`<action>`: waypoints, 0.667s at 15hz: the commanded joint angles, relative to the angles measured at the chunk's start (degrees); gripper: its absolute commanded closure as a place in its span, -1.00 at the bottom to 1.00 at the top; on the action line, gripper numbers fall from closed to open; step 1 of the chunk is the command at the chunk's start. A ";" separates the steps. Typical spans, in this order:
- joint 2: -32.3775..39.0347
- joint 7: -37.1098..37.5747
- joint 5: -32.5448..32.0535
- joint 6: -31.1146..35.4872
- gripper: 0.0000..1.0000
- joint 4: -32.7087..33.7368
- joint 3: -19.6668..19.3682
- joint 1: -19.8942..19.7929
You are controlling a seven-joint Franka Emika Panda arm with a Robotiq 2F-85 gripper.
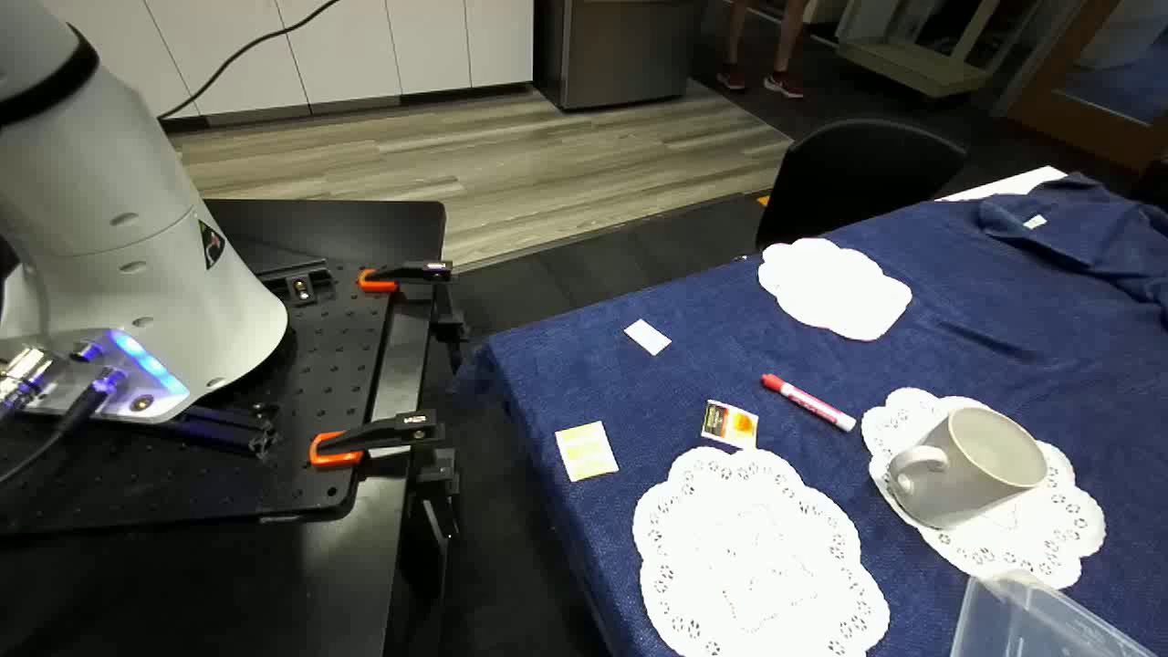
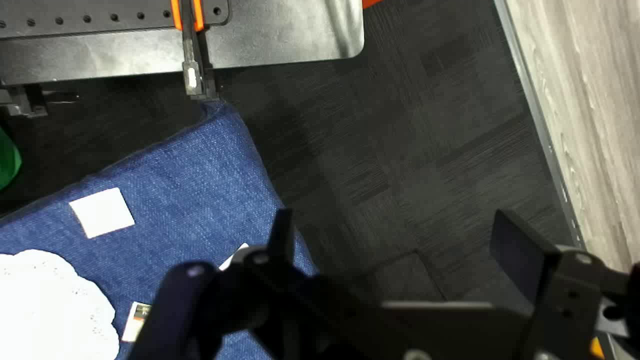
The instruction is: Place the marker in the mug
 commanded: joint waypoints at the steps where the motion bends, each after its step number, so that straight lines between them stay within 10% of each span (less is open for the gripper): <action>1: -0.04 -0.12 0.11 -0.18 -1.00 0.09 0.22 -0.29; 10: -0.16 5.09 -2.44 6.72 -1.00 0.35 1.52 -4.02</action>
